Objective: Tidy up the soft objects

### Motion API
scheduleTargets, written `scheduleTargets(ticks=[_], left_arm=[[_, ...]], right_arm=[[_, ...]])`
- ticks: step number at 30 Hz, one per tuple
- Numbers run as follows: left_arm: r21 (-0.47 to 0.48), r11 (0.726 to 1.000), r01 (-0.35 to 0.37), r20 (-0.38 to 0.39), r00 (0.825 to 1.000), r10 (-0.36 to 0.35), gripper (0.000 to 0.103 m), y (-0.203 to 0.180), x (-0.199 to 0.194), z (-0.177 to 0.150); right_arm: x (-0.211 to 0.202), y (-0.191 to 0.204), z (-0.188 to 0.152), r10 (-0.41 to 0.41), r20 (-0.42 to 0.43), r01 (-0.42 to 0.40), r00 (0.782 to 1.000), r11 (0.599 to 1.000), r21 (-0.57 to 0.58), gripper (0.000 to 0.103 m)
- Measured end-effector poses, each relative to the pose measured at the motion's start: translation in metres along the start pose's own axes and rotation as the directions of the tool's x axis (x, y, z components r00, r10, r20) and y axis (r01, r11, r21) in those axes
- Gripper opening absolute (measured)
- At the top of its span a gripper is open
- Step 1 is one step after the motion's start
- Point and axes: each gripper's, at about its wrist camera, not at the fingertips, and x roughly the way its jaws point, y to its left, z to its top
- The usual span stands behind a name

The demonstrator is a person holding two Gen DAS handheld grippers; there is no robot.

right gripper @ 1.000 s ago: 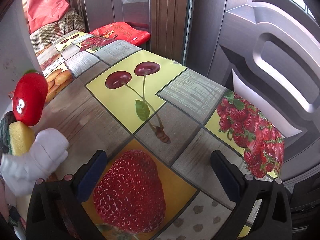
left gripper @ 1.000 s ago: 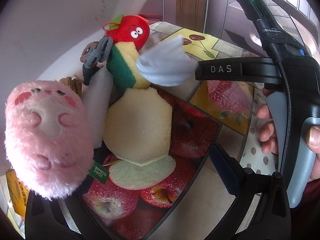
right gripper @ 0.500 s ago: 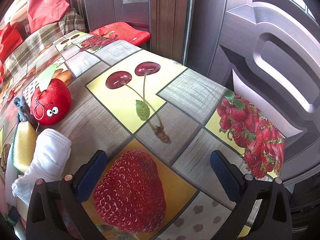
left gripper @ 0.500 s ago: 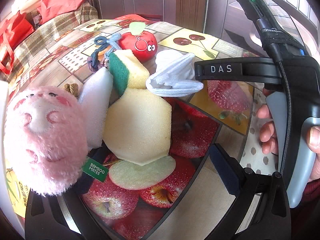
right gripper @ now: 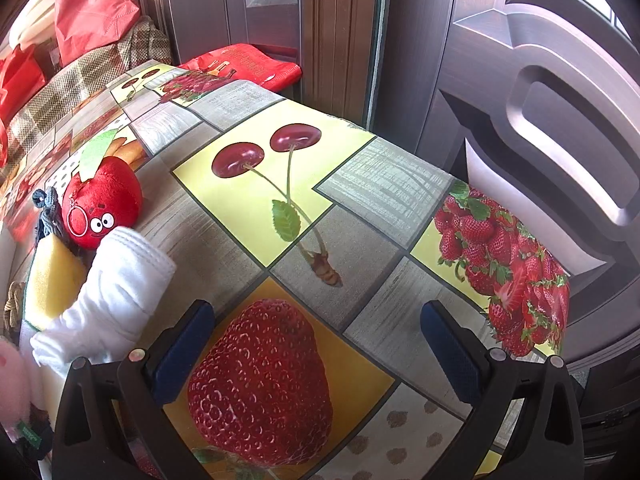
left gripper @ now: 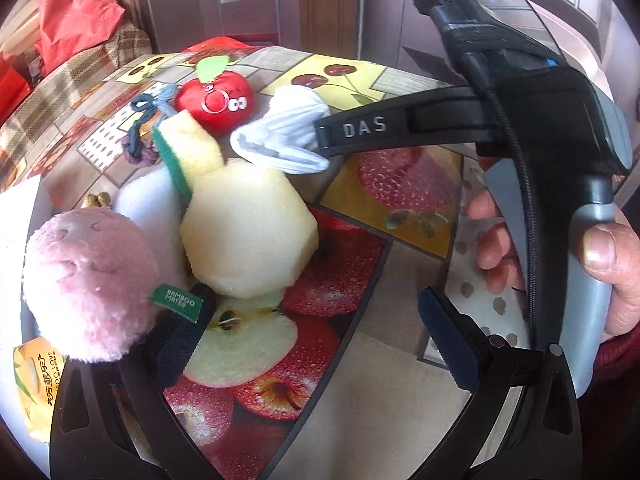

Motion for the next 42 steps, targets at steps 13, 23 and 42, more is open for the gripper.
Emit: scheduleTargets(ticks=[13,23,42], left_arm=[[0.099,0.993,0.07,-0.003,0.998,-0.07,0.102,-0.024,-0.003,-0.001],[0.099,0.993,0.07,-0.005,0.998,-0.07,0.102,-0.021,-0.002,0.0],[0.113,0.99,0.082,-0.007,0.997,-0.082,0.102,-0.02,-0.002,0.0]], right_arm=[[0.001,0.0,0.001,0.002,-0.001,-0.002,1.0,1.0,-0.007,0.103],[0.001,0.0,0.001,0.001,-0.001,-0.001,1.0,1.0,-0.007,0.103],[0.001,0.0,0.001,0.002,0.0,-0.002,1.0,1.0,-0.007,0.103]])
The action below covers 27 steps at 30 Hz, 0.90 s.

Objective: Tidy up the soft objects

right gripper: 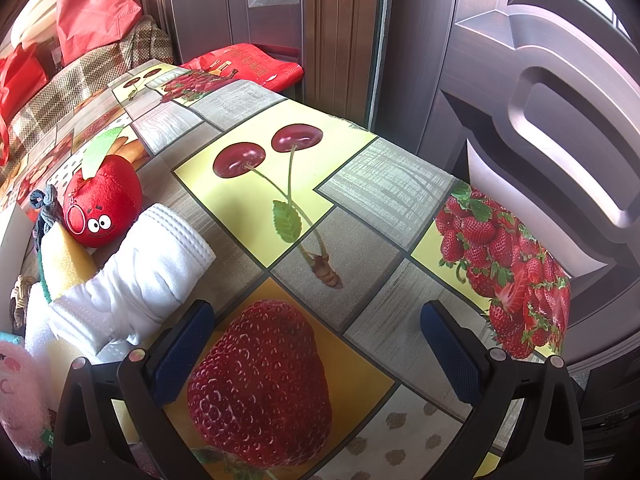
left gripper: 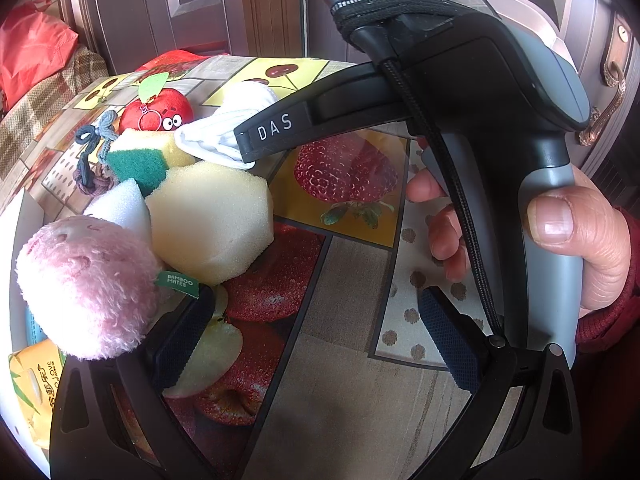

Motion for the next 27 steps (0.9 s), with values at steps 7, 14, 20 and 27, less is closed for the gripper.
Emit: scheduleTargets(ticks=[7,14,20,27], left_arm=[[0.022,1.0,0.015,0.003,1.0,-0.015,0.102,0.001,0.001,0.001],[0.025,1.0,0.017,0.003,1.0,-0.017,0.102,0.002,0.003,0.003],[0.038,0.999,-0.036,0.071,0.997,0.033,0.102,0.001,-0.015,0.005],[-0.167,0.985,0.042,0.316,0.949,0.013,0.102,0.042,-0.085,0.012]], right_arm=[[0.0,0.0,0.0,0.0,0.0,0.0,1.0,1.0,-0.001,0.103],[0.0,0.001,0.0,0.0,0.0,0.0,1.0,1.0,-0.002,0.103],[0.0,0.001,0.0,0.001,0.0,-0.001,1.0,1.0,-0.001,0.103],[0.0,0.002,0.0,0.0,0.001,0.0,1.0,1.0,-0.002,0.103]])
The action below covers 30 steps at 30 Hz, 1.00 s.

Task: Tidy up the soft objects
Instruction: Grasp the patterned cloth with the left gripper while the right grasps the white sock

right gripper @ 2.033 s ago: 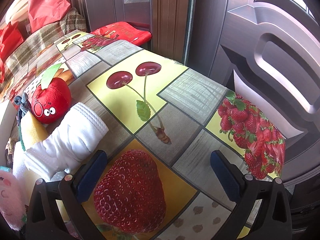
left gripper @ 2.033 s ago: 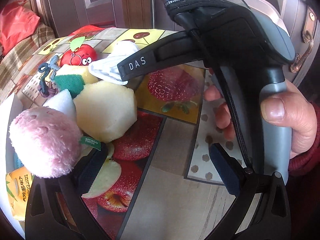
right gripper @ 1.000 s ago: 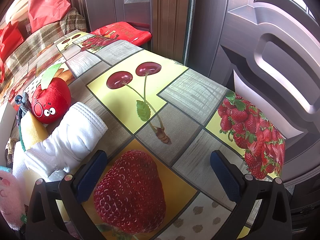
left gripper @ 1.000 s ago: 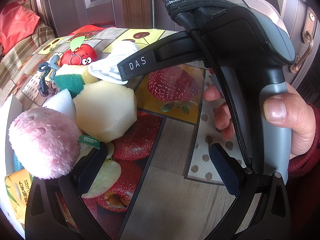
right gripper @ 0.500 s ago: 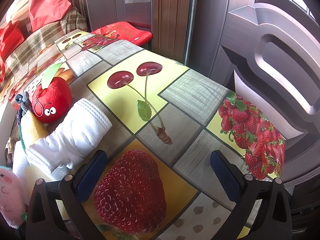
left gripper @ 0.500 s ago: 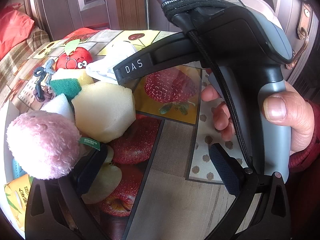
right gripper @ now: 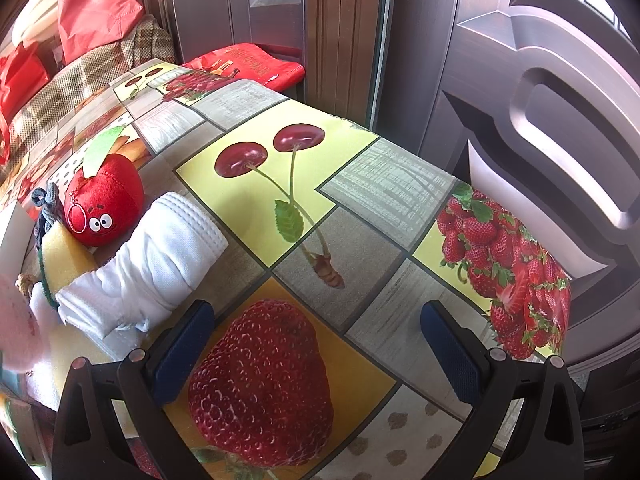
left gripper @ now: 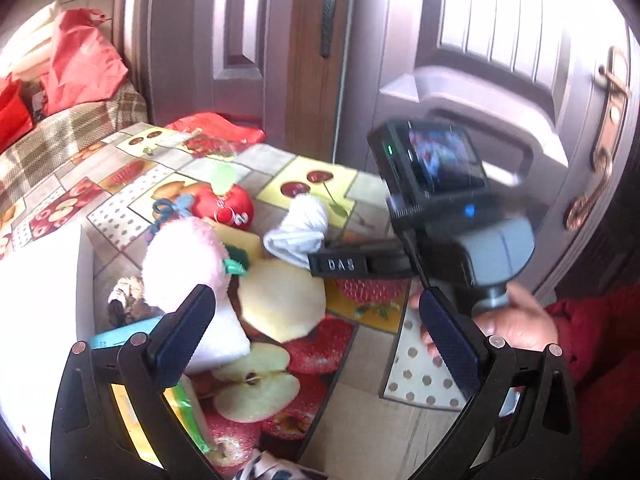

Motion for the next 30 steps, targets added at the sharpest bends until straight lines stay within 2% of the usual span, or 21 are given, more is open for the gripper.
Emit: scheduleTargets(ticks=[4,7,9,12,16,19,20,21,22,24,25,27,28,29,30], left_arm=[[-0.154,0.988,0.011,0.128,0.992,0.009,0.103,0.031,-0.038,0.01],[-0.22,0.975,-0.024,0.209,0.975,0.071,0.103,0.047,-0.072,0.013],[-0.258,0.964,-0.064,0.254,0.958,0.131,0.103,0.057,-0.093,0.013],[-0.312,0.944,-0.109,0.31,0.927,0.21,0.103,0.067,-0.129,-0.004],[-0.4,0.902,-0.16,0.345,0.886,0.31,0.103,0.084,-0.174,-0.038],[-0.446,0.877,-0.178,0.337,0.875,0.349,0.103,0.092,-0.193,-0.066],[-0.445,0.878,-0.178,0.329,0.879,0.345,0.103,0.091,-0.195,-0.075],[-0.438,0.88,-0.182,0.306,0.891,0.337,0.103,0.09,-0.194,-0.081],[-0.426,0.885,-0.188,0.269,0.908,0.322,0.103,0.087,-0.189,-0.086],[-0.366,0.912,-0.183,0.187,0.946,0.264,0.103,0.074,-0.171,-0.09],[-0.324,0.928,-0.182,0.158,0.957,0.243,0.103,0.064,-0.162,-0.091],[-0.231,0.955,-0.186,0.098,0.972,0.213,0.103,0.041,-0.139,-0.092],[-0.189,0.965,-0.181,0.07,0.978,0.197,0.103,0.032,-0.127,-0.091],[-0.152,0.973,-0.175,0.044,0.982,0.183,0.103,0.022,-0.115,-0.091],[-0.121,0.98,-0.161,0.025,0.986,0.165,0.103,0.014,-0.105,-0.091]], right_arm=[[0.0,0.0,0.0,-0.001,0.0,0.001,1.0,1.0,0.0,0.103],[0.0,0.0,0.0,0.0,0.0,0.0,1.0,1.0,0.0,0.103],[0.0,0.001,0.0,-0.001,0.0,0.001,1.0,1.0,-0.001,0.103],[0.0,0.001,0.0,0.0,0.0,0.0,1.0,1.0,0.0,0.103],[0.0,0.001,0.0,-0.001,0.0,0.001,1.0,1.0,0.0,0.103],[0.0,0.0,0.0,0.0,0.0,0.0,1.0,1.0,0.0,0.103],[0.0,0.0,0.0,-0.001,0.0,0.001,1.0,1.0,-0.001,0.103],[0.0,0.001,-0.001,-0.001,0.0,0.001,1.0,1.0,-0.001,0.103],[0.0,0.001,-0.001,0.0,0.0,0.0,1.0,1.0,0.0,0.103],[-0.001,0.0,-0.001,0.015,0.006,-0.015,1.0,1.0,-0.005,0.103],[-0.003,-0.001,-0.001,0.04,0.013,-0.04,0.999,0.999,-0.019,0.103],[-0.012,-0.008,-0.003,0.171,0.056,-0.17,0.984,0.985,-0.028,0.103],[-0.02,-0.016,-0.004,0.258,0.104,-0.258,0.96,0.966,-0.019,0.103],[-0.029,-0.025,-0.005,0.35,0.163,-0.353,0.922,0.936,-0.014,0.103],[-0.039,-0.035,-0.006,0.454,0.236,-0.462,0.859,0.886,-0.025,0.103]])
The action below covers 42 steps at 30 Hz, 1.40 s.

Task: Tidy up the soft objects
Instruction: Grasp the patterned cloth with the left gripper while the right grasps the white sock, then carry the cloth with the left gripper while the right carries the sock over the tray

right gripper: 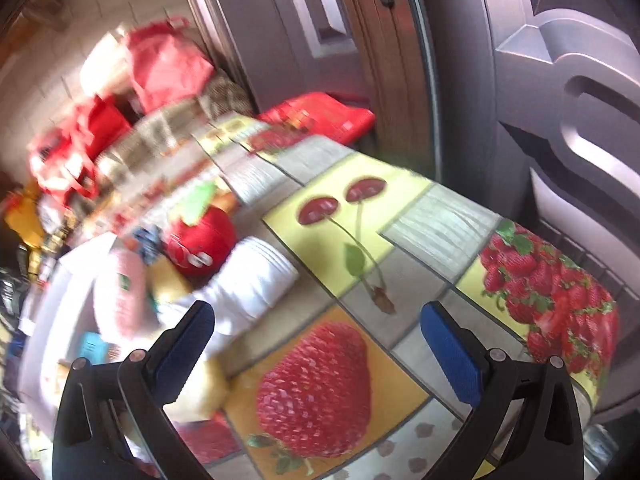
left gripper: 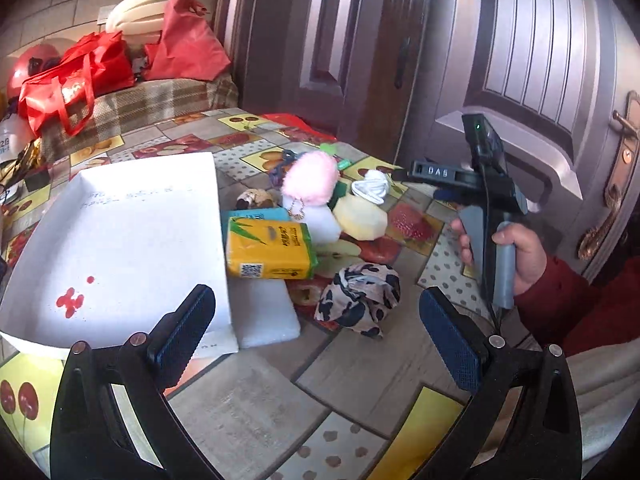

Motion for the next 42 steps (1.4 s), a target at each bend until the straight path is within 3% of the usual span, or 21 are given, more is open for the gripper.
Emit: scheduleTargets(ticks=[2,4,8,10,14,17,19,20,21,22,24,29,32,36,42], left_arm=[[0.034,0.999,0.036,-0.042,0.999,-0.035,0.102,-0.013,0.018,0.0],[0.053,0.997,0.055,-0.088,0.995,-0.05,0.095,-0.021,0.035,0.002],[0.095,0.994,0.062,-0.166,0.985,-0.046,0.087,-0.031,0.059,0.002],[0.105,0.992,0.063,-0.191,0.981,-0.042,0.087,-0.032,0.068,0.004],[0.111,0.992,0.054,-0.233,0.972,-0.027,0.08,-0.035,0.081,0.003],[0.115,0.992,0.048,-0.242,0.97,-0.018,0.075,-0.035,0.085,0.004],[0.114,0.992,0.05,-0.265,0.964,-0.018,0.053,-0.034,0.09,0.002],[0.112,0.993,0.05,-0.269,0.963,-0.018,0.053,-0.033,0.091,0.002],[0.111,0.992,0.054,-0.261,0.965,-0.024,0.047,-0.033,0.089,0.002],[0.111,0.992,0.06,-0.251,0.967,-0.031,0.046,-0.033,0.087,0.002],[0.107,0.993,0.057,-0.226,0.974,-0.032,0.045,-0.031,0.081,0.003],[0.12,0.992,0.038,-0.105,0.994,-0.025,0.044,-0.032,0.059,0.007],[0.126,0.992,-0.016,0.021,1.0,0.014,0.044,-0.031,0.039,0.008],[0.081,0.99,-0.115,0.189,0.977,0.098,0.044,-0.019,0.012,0.007],[-0.007,0.97,-0.243,0.291,0.928,0.234,0.044,0.003,-0.013,0.0]], right_arm=[[-0.021,-0.006,0.004,0.197,0.124,-0.195,0.972,0.98,-0.032,0.103],[-0.031,-0.005,0.01,0.277,0.122,-0.264,0.953,0.958,-0.112,0.103],[-0.022,0.018,0.012,0.17,0.001,-0.159,0.985,0.921,-0.355,0.103],[-0.007,0.023,0.013,0.11,-0.059,-0.124,0.992,0.899,-0.42,0.103],[0.021,0.019,0.016,0.2,-0.213,-0.26,0.956,0.914,-0.312,0.103],[0.041,0.028,0.013,0.19,-0.271,-0.271,0.943,0.914,-0.302,0.103],[0.051,0.03,0.01,0.158,-0.289,-0.249,0.944,0.916,-0.313,0.102],[0.055,0.029,0.009,0.152,-0.298,-0.246,0.942,0.919,-0.308,0.098],[0.059,0.026,0.009,0.165,-0.324,-0.264,0.931,0.921,-0.288,0.081],[0.058,0.023,0.011,0.19,-0.321,-0.281,0.928,0.923,-0.265,0.073],[0.051,0.02,0.015,0.206,-0.294,-0.287,0.934,0.919,-0.27,0.06],[0.009,0.017,0.019,0.235,-0.089,-0.251,0.968,0.922,-0.296,0.058],[-0.025,0.021,0.013,0.279,0.093,-0.237,0.956,0.918,-0.319,0.058],[-0.049,0.033,0.001,0.309,0.257,-0.215,0.916,0.917,-0.335,0.059],[-0.046,0.05,-0.003,0.333,0.269,-0.238,0.904,0.913,-0.332,0.059]])
